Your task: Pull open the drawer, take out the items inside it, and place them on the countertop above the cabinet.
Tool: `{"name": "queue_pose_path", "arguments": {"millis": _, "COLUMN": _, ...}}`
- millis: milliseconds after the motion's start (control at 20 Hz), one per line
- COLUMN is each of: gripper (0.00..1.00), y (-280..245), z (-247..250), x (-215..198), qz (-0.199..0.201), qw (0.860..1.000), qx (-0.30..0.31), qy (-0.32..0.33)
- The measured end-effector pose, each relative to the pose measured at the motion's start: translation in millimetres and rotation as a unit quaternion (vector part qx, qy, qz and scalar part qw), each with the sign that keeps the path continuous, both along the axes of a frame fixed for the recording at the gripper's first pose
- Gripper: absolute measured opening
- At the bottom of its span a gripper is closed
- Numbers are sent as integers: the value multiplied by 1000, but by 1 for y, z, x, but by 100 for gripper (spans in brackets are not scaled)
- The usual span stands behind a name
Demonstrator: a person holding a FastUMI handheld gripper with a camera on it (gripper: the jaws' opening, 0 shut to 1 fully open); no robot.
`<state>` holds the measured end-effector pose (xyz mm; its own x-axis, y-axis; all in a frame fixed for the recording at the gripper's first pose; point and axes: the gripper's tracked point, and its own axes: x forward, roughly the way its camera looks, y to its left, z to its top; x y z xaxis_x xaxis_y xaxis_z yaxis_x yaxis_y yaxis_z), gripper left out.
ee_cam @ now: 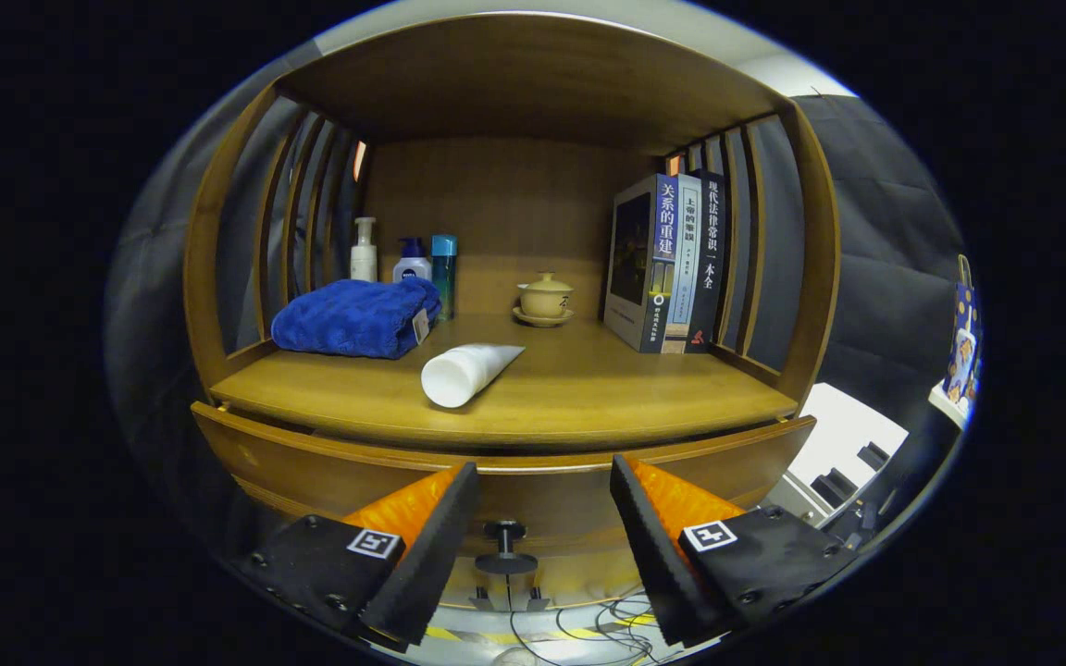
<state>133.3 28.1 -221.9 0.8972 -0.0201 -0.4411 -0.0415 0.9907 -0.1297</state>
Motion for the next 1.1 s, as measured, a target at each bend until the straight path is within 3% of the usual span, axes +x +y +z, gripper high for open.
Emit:
{"name": "queue_pose_path", "arguments": {"millis": 300, "gripper": 94, "y": 2, "z": -2, "x": 10, "qz": 9, "qw": 1000, "qx": -3, "qy": 16}}
{"name": "queue_pose_path", "arguments": {"millis": 600, "gripper": 99, "y": -5, "z": -6, "x": -16, "qz": -2, "qw": 999, "qx": 20, "qy": 34}}
{"name": "queue_pose_path", "arguments": {"millis": 1100, "gripper": 99, "y": -3, "z": 104, "x": -45, "qz": 19, "qw": 997, "qx": 12, "qy": -74}}
